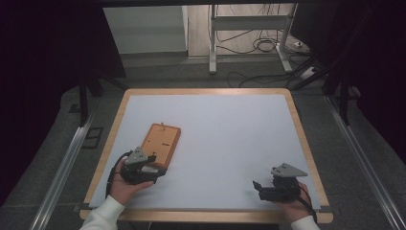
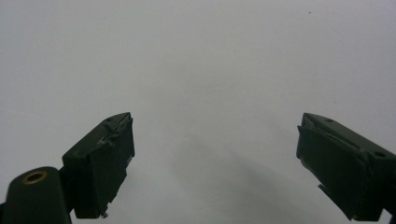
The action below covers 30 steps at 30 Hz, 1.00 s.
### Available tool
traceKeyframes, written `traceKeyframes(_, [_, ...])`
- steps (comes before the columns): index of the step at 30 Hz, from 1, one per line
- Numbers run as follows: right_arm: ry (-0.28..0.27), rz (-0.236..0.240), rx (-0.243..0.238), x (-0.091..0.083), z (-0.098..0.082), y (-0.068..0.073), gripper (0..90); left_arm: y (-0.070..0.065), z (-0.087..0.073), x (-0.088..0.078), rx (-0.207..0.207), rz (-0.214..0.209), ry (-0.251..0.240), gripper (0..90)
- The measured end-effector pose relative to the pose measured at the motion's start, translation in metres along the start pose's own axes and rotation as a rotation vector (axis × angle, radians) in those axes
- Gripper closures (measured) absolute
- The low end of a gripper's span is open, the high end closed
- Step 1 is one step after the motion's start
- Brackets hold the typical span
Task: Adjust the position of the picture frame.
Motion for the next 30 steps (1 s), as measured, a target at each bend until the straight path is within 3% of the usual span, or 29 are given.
traceKeyframes(18, [0.013,-0.012,-0.005,0.004,-0.002,-0.002,11.4,0.01,0.009,-0.002,-0.026,0.016,-0.013,26.9])
traceKeyframes(30, [0.016,-0.022,-0.008,0.005,-0.003,-0.002,11.4,0.029,0.026,-0.001,-0.054,0.044,-0.036,28.8])
Point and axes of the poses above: each handheld gripper's, and its own axes: x roughly forward along the jaws, z roughly out of its top, y roughly to its left, the point moved 7 cm from there along x, roughly forward along the jaws, and after that the axes turned 2 degrees about z, right-handed, at the moved point
